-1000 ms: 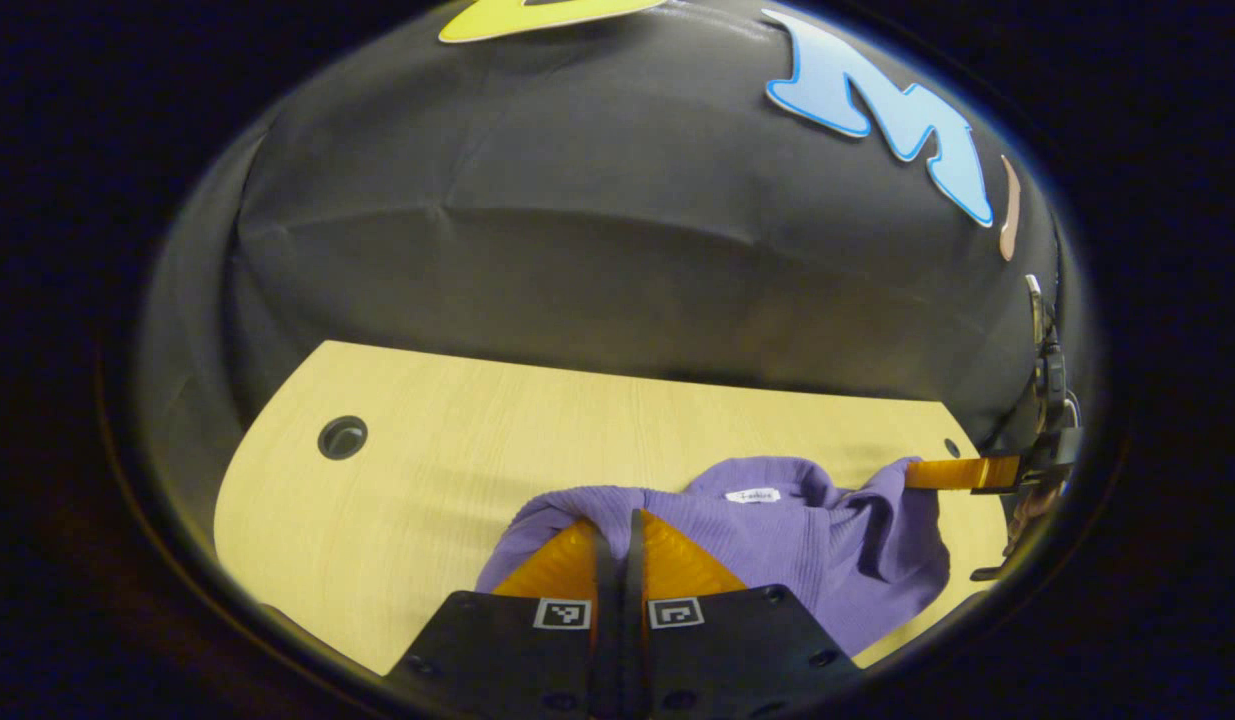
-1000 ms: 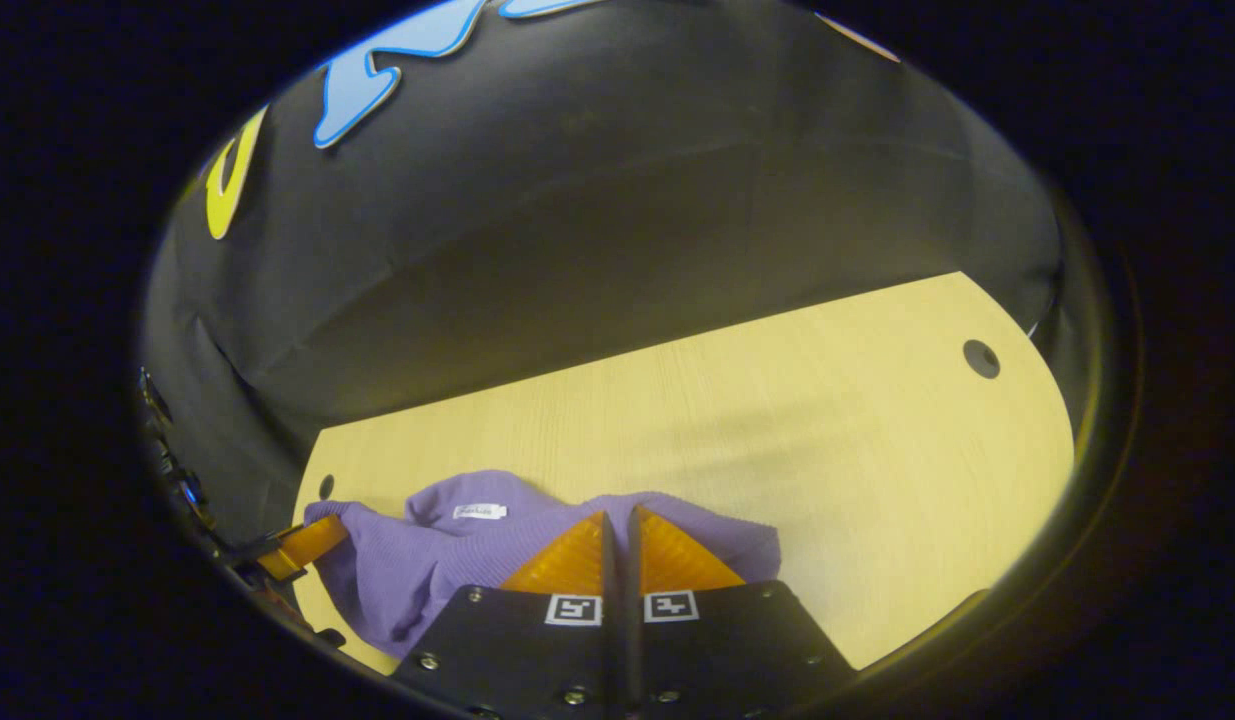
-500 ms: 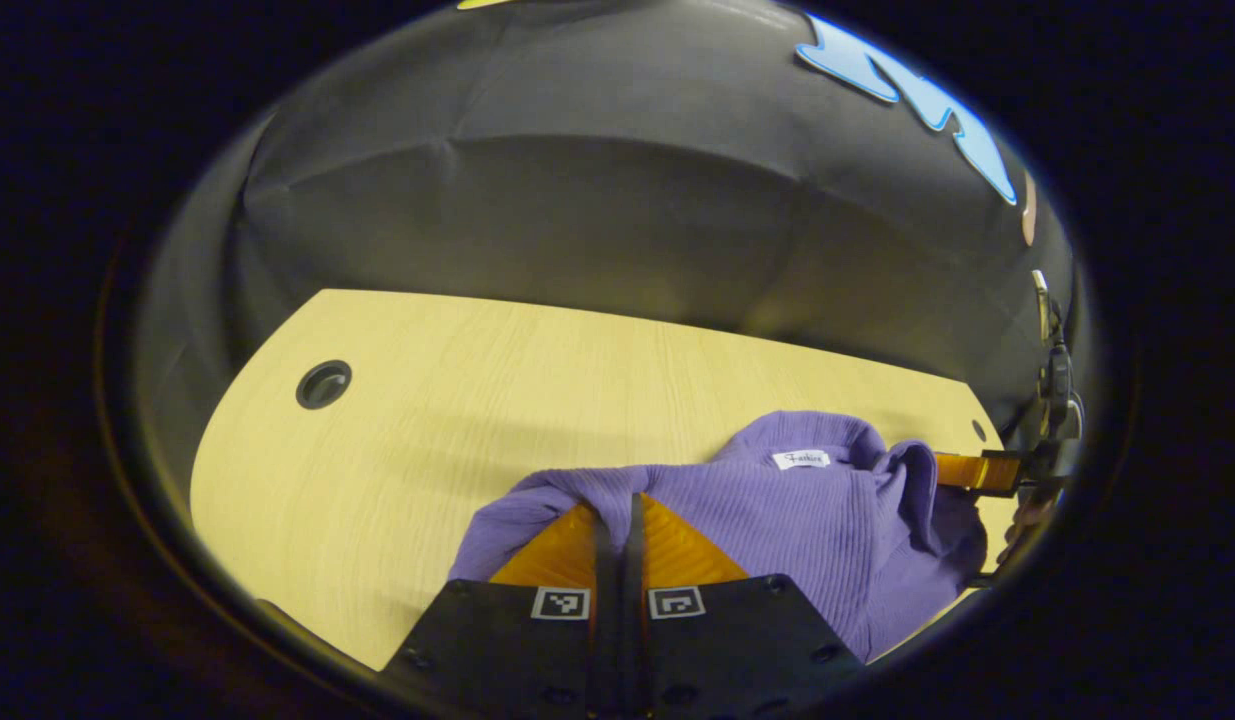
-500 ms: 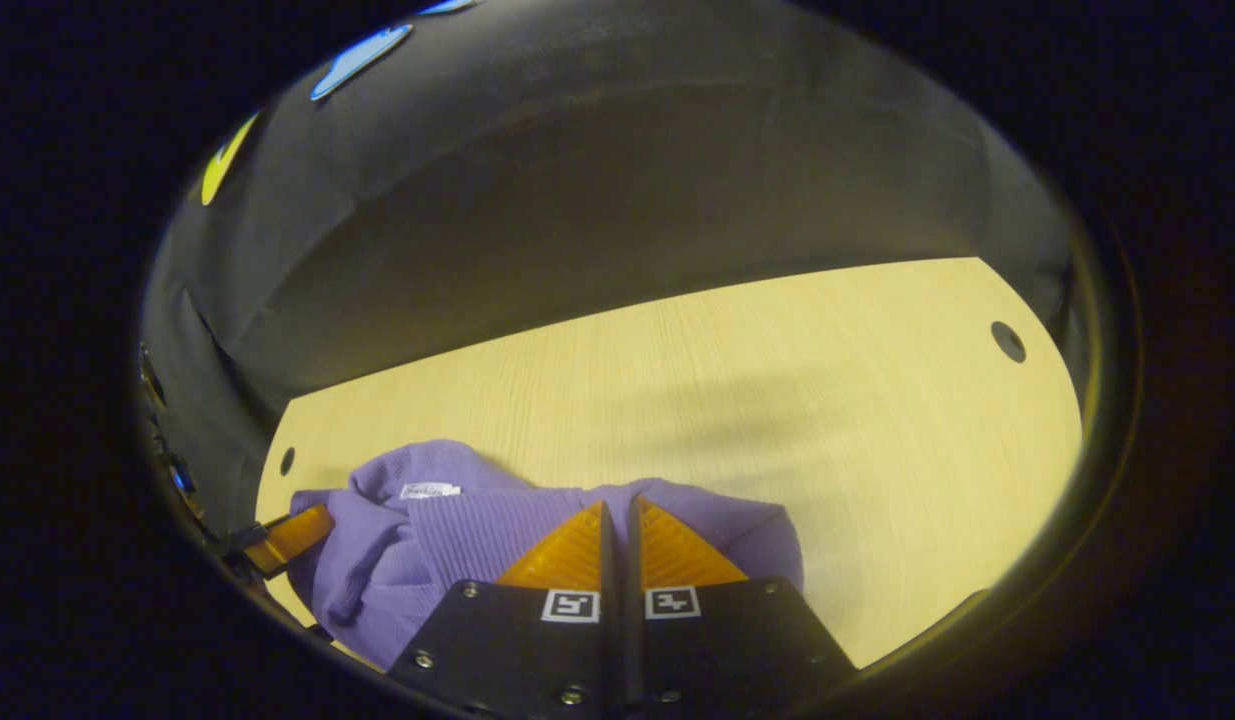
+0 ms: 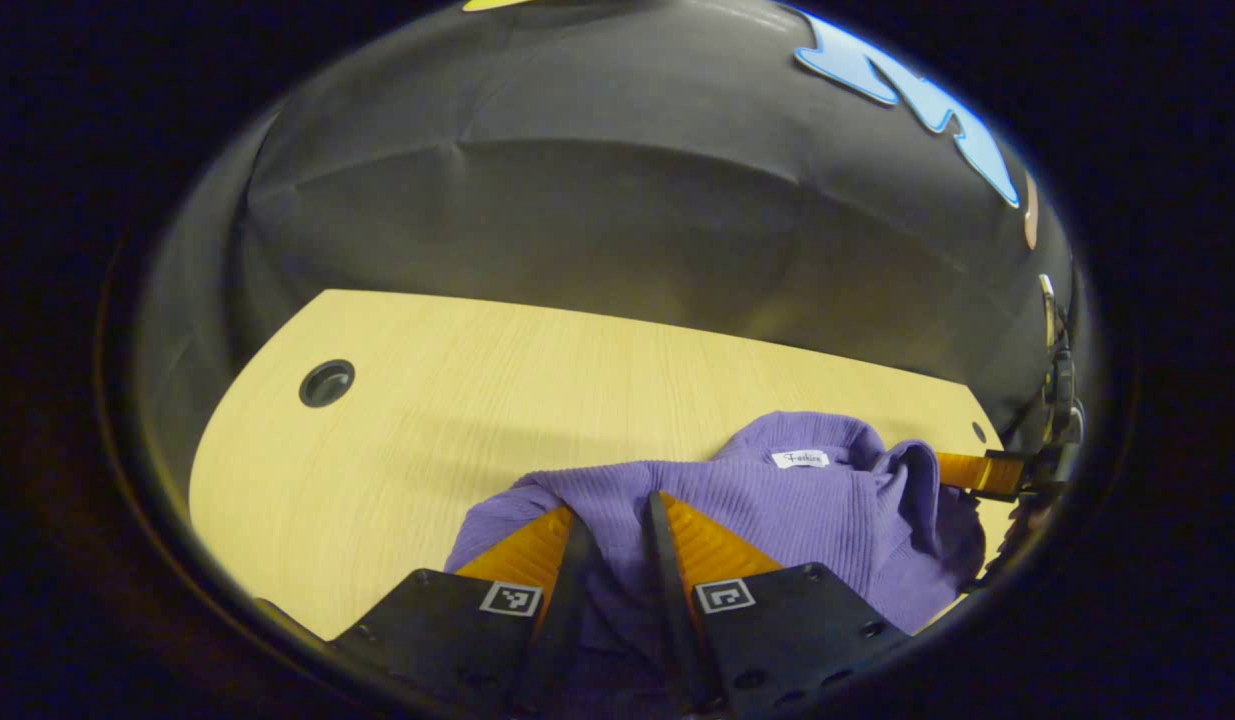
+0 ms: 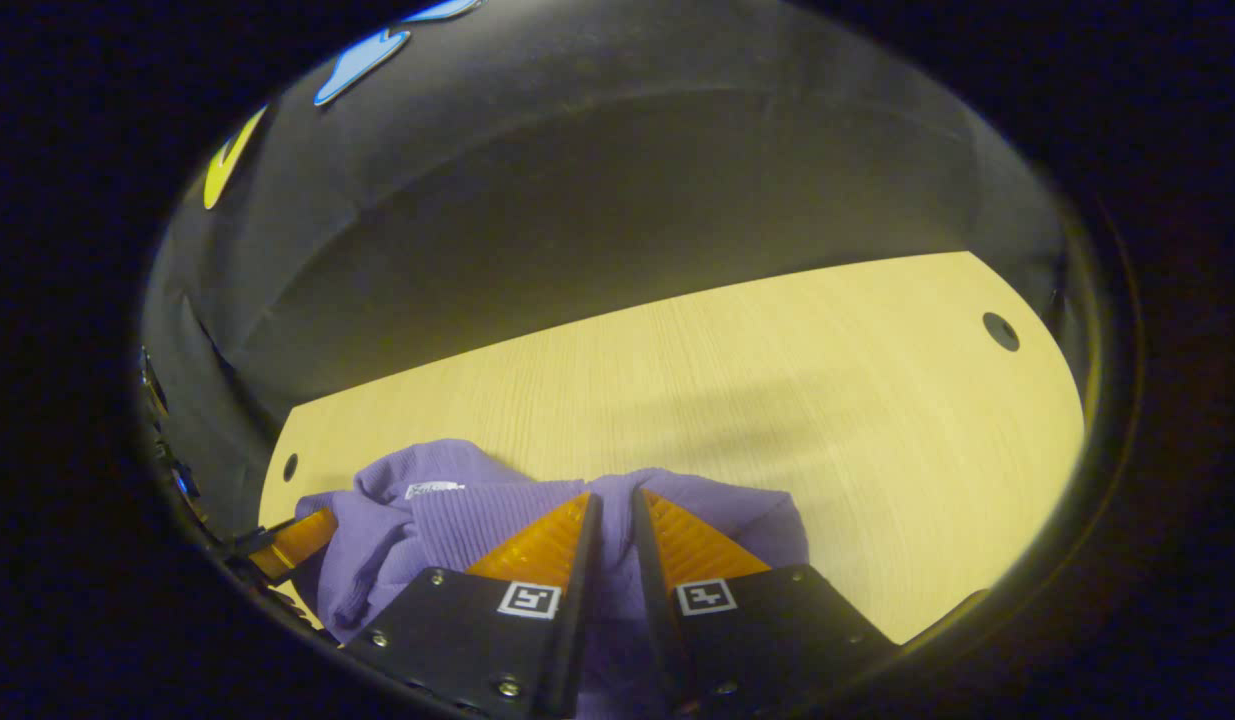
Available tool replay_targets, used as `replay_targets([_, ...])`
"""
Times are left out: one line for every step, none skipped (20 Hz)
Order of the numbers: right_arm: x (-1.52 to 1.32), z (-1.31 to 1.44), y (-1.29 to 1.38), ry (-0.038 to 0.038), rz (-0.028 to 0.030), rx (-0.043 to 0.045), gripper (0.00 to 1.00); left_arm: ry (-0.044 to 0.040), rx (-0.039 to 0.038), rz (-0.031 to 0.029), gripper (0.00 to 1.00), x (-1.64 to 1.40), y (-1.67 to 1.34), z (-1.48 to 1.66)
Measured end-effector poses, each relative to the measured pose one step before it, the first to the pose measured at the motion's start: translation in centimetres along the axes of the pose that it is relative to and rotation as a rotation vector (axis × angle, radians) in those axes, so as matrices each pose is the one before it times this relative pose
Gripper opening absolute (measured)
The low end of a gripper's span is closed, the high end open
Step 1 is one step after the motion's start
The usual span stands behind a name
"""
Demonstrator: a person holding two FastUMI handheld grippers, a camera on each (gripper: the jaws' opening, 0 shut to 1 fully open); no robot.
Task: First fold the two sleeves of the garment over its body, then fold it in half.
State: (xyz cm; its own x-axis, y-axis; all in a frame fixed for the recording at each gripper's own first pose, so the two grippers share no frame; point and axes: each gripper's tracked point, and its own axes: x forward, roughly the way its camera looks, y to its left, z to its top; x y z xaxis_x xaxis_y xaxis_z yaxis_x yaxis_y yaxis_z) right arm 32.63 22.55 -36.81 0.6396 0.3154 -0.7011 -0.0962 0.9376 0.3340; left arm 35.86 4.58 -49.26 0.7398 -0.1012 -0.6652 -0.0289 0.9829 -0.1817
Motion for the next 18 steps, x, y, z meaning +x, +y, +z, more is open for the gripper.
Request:
replay_targets([-0.399, 0.182, -0.007, -0.00976, -0.00548, -0.01305, 0.32, -0.01035, 0.00889, 0.00018, 0.42, -0.374, -0.243, 0.227])
replay_targets([-0.477, 0.046, -0.006, -0.00632, -0.00066, -0.01358, 0.37, -0.00464, -0.00035, -0.00759, 0.54, -0.511, -0.421, -0.007])
replay_targets([-0.49, 0.141, 0.17, -0.01016, -0.00096, -0.0092, 0.37, -0.00382, -0.00101, -0.00622, 0.66, -0.618, -0.64, -0.075])
replay_targets([-0.603, 0.108, 0.117, -0.01247, -0.00445, -0.00361, 0.39, -0.00931, 0.00672, 0.00426, 0.73, -0.656, -0.181, 0.05])
replay_targets([-0.831, 0.269, 0.079, -0.01386, -0.00059, 0.00056, 0.38, -0.0101, 0.00942, 0.0047, 0.73, -0.681, -0.158, 0.106])
replay_targets([-1.056, 0.272, 0.1, -0.01074, 0.00302, 0.00485, 0.39, -0.00848, 0.00785, 0.00008, 0.75, -0.896, -0.302, 0.181])
replay_targets([-1.151, 0.311, 0.094, -0.01058, 0.00581, 0.00747, 0.39, -0.00508, 0.00402, -0.00276, 0.75, -0.957, -0.415, 0.22])
replay_targets([-1.303, 0.362, 0.153, -0.00974, 0.00654, 0.00648, 0.39, -0.00897, -0.00019, -0.00435, 0.75, -1.172, -0.414, 0.431])
replay_targets([-1.394, 0.263, 0.142, -0.0111, 0.00492, 0.00506, 0.39, -0.01261, -0.0028, -0.00511, 0.73, -1.397, -0.517, 0.59])
replay_targets([-1.618, 0.501, 0.243, -0.01404, 0.00744, 0.00355, 0.39, -0.01697, -0.0017, -0.00424, 0.73, -1.441, -0.518, 0.705])
replay_targets([-1.607, 0.552, 0.254, -0.01447, 0.00505, -0.00115, 0.39, -0.01706, 0.00125, -0.00212, 0.71, -1.619, -0.456, 0.723])
replay_targets([-1.729, 0.526, 0.361, -0.01641, 0.00837, -0.00314, 0.39, -0.01685, 0.00259, -0.00159, 0.71, -1.51, -0.34, 0.747])
replay_targets([-1.635, 0.556, 0.38, -0.01656, 0.00882, -0.00433, 0.39, -0.01923, 0.00074, -0.00354, 0.72, -1.704, -0.59, 0.809])
replay_targets([-1.793, 0.5, 0.478, -0.01902, 0.00988, -0.00675, 0.39, -0.01912, 0.00105, -0.00457, 0.72, -1.594, -0.408, 0.648])
replay_targets([-1.646, 0.558, 0.467, -0.02033, 0.00856, -0.00949, 0.39, -0.01603, 0.00363, -0.00389, 0.72, -1.575, -0.438, 0.584])
replay_targets([-1.47, 0.461, 0.374, -0.01961, 0.00846, -0.01107, 0.43, -0.01223, 0.00753, -0.00097, 0.71, -1.511, -0.366, 0.462])
replay_targets([-1.515, 0.389, 0.432, -0.01756, 0.00817, -0.01096, 0.39, -0.01342, 0.00911, -0.00039, 0.71, -1.545, -0.301, 0.446])
replay_targets([-1.504, 0.366, 0.401, -0.01734, 0.00893, -0.01044, 0.34, -0.01561, 0.00858, -0.00107, 0.71, -1.616, -0.377, 0.512])
